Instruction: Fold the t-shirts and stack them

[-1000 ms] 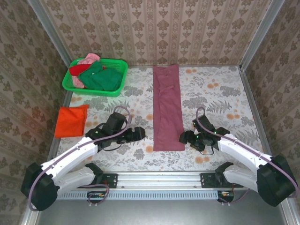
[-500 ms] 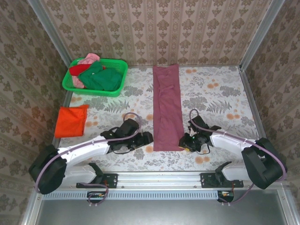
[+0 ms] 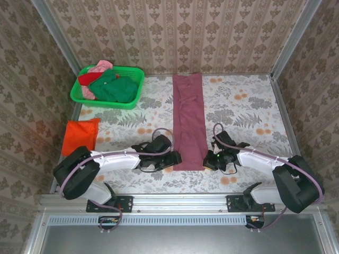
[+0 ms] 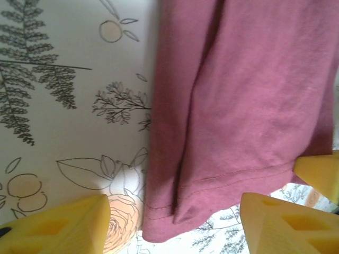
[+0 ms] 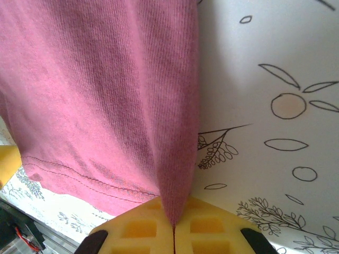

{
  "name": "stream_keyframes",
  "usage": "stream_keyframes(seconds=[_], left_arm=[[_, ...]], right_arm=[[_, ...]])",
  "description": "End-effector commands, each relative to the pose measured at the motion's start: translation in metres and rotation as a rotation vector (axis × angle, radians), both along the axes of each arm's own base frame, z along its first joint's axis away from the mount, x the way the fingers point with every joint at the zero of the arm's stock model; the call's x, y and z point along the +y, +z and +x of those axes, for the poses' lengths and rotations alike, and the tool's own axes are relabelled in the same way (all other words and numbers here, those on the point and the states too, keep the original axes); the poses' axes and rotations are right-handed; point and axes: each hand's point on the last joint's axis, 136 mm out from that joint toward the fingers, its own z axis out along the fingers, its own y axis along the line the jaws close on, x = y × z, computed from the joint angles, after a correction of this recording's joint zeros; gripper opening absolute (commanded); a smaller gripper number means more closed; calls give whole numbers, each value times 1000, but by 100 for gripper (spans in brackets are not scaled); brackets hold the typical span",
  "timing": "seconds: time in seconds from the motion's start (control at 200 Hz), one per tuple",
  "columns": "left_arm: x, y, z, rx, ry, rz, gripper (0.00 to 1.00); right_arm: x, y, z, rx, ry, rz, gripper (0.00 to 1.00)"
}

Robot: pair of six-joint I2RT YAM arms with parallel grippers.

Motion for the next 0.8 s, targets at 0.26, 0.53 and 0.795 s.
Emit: stream_keyframes(seconds=[0.26,0.53,0.795], left_arm=[[-15,-7,-12,79,-14,-2,46],[-20,-11,-12,91,-33,11,3],[-1,8,-19,68,-32,35,0]], right_arm=[[-1,-11,-7,33,-15,6,5],[3,-8,-5,42,-2,16,5],[-6,11,-28,53,10,22,5]])
